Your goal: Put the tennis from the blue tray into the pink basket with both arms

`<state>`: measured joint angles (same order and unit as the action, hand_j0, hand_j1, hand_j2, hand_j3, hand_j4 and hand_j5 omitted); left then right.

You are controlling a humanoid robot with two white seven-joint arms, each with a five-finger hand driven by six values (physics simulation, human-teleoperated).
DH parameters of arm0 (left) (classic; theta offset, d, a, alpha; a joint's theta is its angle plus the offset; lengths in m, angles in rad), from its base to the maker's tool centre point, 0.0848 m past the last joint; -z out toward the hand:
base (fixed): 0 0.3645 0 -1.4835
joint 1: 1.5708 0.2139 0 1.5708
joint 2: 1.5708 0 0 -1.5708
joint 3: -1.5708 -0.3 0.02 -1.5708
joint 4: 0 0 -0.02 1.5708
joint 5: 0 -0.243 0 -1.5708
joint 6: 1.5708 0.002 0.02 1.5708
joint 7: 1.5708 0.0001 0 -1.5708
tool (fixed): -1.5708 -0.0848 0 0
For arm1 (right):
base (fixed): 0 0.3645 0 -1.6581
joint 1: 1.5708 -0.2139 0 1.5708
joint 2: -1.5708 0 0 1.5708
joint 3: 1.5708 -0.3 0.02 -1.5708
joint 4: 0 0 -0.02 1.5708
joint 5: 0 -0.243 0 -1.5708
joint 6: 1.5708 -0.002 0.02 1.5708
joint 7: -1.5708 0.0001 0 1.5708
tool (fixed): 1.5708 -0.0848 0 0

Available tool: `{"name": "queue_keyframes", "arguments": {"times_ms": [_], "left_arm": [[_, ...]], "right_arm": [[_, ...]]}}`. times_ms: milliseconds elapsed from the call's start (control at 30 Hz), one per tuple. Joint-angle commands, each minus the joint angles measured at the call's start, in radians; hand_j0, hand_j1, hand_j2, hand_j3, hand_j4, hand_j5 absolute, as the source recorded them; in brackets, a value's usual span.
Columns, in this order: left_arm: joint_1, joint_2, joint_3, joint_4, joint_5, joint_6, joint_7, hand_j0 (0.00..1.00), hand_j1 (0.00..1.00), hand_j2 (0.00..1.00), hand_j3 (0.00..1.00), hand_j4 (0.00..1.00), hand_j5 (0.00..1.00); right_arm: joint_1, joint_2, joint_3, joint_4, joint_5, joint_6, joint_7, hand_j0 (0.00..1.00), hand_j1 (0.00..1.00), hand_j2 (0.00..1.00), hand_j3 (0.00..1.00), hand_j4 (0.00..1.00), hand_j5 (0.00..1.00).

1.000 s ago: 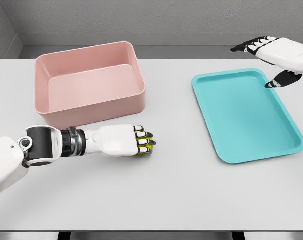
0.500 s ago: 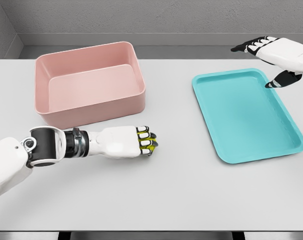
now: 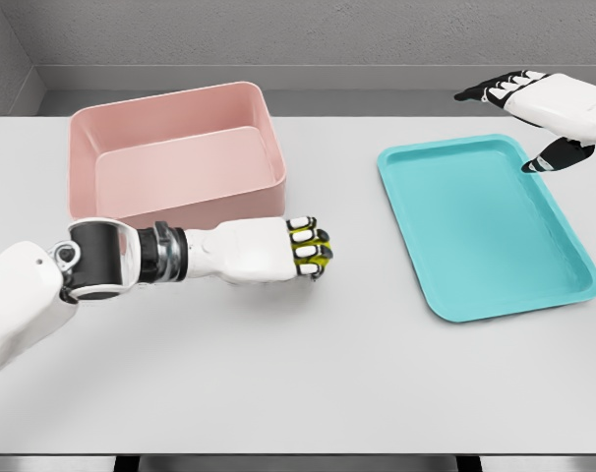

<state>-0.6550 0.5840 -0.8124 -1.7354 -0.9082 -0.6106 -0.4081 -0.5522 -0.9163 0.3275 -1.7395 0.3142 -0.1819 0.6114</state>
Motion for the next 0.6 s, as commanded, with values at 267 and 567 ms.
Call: {"name": "queue_keyframes", "arguments": {"times_ms": [267, 567], "left_arm": [[-0.086, 0.042, 0.182, 0.07, 0.101, 0.0, 0.003, 0.11, 0.11, 0.11, 0.11, 0.11, 0.11], [-0.092, 0.131, 0.283, 0.25, -0.003, 0.0, -0.006, 0.13, 0.13, 0.13, 0.13, 0.13, 0.13]], "right_arm": [[-0.002, -0.001, -0.001, 0.0, -0.001, 0.001, 0.0, 1.0, 1.0, 1.0, 1.0, 1.0, 1.0], [-0.002, -0.001, -0.001, 0.0, -0.001, 0.001, 0.0, 1.0, 1.0, 1.0, 1.0, 1.0, 1.0]]}}
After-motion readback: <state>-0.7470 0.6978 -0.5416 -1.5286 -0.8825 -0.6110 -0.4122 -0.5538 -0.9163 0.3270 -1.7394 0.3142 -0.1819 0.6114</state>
